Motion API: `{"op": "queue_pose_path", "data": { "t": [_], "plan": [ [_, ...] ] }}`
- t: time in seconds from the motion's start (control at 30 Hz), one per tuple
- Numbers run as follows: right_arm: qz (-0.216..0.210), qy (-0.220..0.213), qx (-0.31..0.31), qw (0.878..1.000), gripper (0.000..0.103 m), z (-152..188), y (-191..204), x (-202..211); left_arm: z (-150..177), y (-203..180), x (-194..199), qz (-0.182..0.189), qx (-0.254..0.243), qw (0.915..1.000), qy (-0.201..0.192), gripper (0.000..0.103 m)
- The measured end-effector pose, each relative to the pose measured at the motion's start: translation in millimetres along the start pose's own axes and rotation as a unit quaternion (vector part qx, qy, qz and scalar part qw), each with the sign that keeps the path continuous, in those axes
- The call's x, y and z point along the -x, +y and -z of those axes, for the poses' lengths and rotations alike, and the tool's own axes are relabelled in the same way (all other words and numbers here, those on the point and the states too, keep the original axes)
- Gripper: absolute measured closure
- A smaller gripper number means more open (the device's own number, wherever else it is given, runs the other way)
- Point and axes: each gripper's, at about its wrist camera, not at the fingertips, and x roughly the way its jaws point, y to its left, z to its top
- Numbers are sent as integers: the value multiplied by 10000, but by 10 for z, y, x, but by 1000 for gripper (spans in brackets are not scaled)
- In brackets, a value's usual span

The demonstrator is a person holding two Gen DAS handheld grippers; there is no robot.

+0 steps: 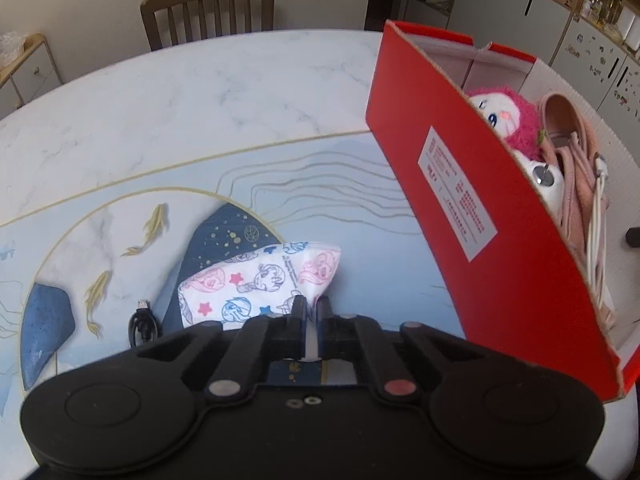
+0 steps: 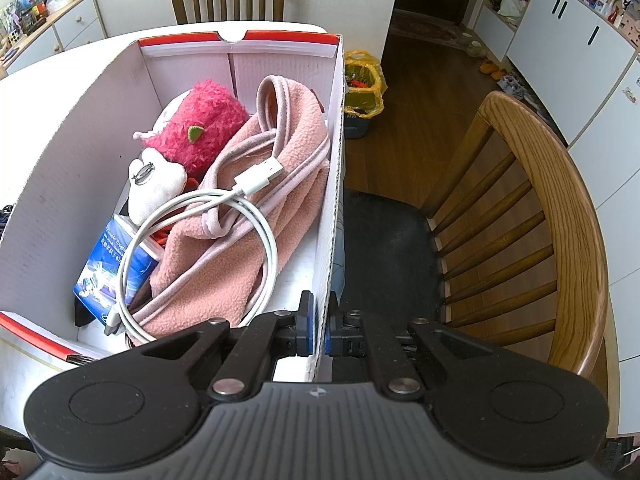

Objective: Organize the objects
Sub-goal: 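Lift the face mask into the box and open the left gripper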

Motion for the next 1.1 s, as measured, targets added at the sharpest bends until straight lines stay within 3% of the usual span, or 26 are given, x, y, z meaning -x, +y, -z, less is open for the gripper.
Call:
{"op": "queue_pose_path", "data": {
  "t": [0.3, 0.63, 1.1],
  "plan": [
    [1, -2, -5, 10000, 98, -4, -2, 3, -145, 39, 349, -177, 263, 9989, -342, 103],
    [-5, -6, 1, 10000, 98, -11, -5, 9, -395, 6, 734, -132, 297, 9971, -692, 103],
    [-12, -3, 11, 10000, 98, -21, 9, 20, -691, -539, 1258, 580, -332, 9890, -1317, 103]
  ]
}}
